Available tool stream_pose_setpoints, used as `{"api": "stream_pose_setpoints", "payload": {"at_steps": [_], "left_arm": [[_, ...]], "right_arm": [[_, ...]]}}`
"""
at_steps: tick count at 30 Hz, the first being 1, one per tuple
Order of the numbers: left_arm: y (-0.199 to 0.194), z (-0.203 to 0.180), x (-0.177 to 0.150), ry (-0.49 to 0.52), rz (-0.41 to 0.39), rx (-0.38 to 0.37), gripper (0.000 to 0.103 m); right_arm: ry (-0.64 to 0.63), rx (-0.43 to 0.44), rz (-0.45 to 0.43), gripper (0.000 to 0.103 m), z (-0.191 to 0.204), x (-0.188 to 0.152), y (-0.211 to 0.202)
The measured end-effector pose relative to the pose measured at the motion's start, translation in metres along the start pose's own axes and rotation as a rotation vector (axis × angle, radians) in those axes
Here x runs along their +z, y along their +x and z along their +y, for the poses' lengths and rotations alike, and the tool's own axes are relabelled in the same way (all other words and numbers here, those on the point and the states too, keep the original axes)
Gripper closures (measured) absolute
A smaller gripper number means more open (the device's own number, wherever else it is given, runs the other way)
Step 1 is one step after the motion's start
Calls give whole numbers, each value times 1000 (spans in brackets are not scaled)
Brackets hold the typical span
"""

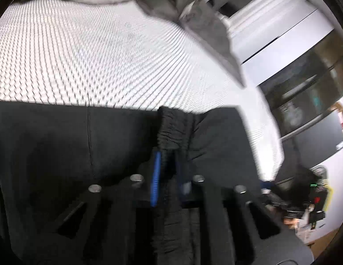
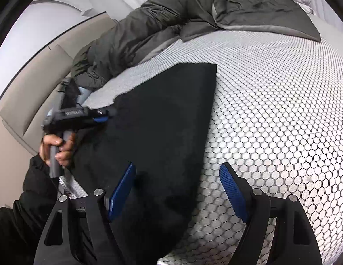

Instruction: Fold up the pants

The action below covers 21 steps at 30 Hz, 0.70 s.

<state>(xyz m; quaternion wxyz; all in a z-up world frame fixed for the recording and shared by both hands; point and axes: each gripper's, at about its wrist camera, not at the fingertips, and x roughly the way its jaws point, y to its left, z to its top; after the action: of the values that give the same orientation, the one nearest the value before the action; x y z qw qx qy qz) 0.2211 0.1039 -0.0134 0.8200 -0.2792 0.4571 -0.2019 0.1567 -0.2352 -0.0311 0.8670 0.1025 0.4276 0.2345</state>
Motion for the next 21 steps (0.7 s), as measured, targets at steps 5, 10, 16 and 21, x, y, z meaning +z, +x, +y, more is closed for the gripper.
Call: {"api": "stream_pose_setpoints", "payload": {"at_steps": [5, 10, 16, 21], "left_arm": [[-46, -11, -3, 59, -77, 13, 99], [-28, -1, -10, 63, -25, 113, 96], [-34, 17, -21, 7, -71, 118, 102], [-63, 10, -30, 82, -116, 260, 101]], "right_arm": [[5, 10, 7, 23, -4, 2, 9], [6, 8, 11, 23, 2, 1, 13], [-9, -22, 19, 23, 4, -6, 3], [2, -35, 14, 22, -3, -5, -5]]}}
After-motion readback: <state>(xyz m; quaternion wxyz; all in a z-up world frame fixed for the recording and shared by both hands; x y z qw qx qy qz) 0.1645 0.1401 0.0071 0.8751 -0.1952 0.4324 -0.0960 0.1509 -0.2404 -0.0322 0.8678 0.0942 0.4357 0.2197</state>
